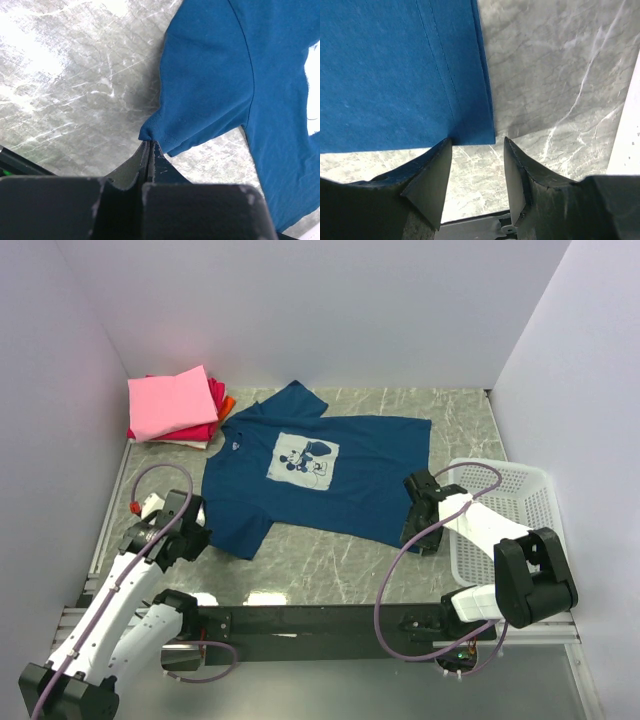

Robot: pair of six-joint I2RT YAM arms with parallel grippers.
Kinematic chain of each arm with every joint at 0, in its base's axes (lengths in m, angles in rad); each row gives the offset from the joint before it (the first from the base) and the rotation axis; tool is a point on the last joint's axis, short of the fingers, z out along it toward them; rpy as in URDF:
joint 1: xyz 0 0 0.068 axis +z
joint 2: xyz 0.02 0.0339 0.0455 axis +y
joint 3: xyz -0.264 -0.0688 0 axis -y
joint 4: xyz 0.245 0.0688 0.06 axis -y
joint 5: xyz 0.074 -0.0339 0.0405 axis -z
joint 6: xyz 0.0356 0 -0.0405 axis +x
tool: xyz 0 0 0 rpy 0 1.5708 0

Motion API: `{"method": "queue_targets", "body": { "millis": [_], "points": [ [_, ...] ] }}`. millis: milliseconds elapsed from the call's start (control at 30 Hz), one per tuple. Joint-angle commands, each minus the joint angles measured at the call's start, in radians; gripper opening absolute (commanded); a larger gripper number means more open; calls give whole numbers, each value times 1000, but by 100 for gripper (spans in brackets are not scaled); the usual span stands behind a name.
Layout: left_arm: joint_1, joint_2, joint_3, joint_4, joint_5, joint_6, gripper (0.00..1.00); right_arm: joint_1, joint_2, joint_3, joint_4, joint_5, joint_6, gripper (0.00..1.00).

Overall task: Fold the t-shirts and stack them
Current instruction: Flatten the tshirt out, then fold the tshirt

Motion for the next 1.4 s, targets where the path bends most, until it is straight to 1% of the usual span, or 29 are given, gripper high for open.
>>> {"method": "queue_targets", "body": {
  "millis": [0,200,333,533,633,733,767,833,867,933,967,1067,1367],
  "points": [
    [-2,1,47,-2,-11,8,0,-25,-24,-7,26,49,24,52],
    [-2,-12,56,-22,-22,7,0,-38,-27,1,59,37,26,51],
    [-2,-12,59,-28,-23,8,0,-38,-3,-23,69,22,27,49],
    [-2,-26,65,-32,-31,-1,1,-39,-23,-68,60,14,33,47],
    [-2,-35,73,-35,-34,-13,0,-39,-12,-72,58,7,33,44],
    [-2,-40,82,-45,-42,-19,1,-39,-4,-72,58,-3,29,35],
    [-2,-38,95,-52,-46,-22,1,-38,-6,-72,52,-6,24,26],
    [-2,-46,117,-78,-63,-30,0,-38,-10,-69,40,-19,22,18],
    [-2,-51,124,-86,-69,-33,0,-36,-12,-66,35,-27,21,11],
    [-2,-67,138,-120,-86,-41,0,-30,-18,-62,17,-49,21,7],
    [-2,-75,148,-130,-89,-51,0,-22,-21,-62,9,-53,22,4],
    [-2,-109,162,-179,-94,-77,0,-7,-39,-51,-29,-62,29,0],
    [-2,-201,174,-287,-98,-98,1,51,-102,-26,-144,-72,41,0]
  ]
}}
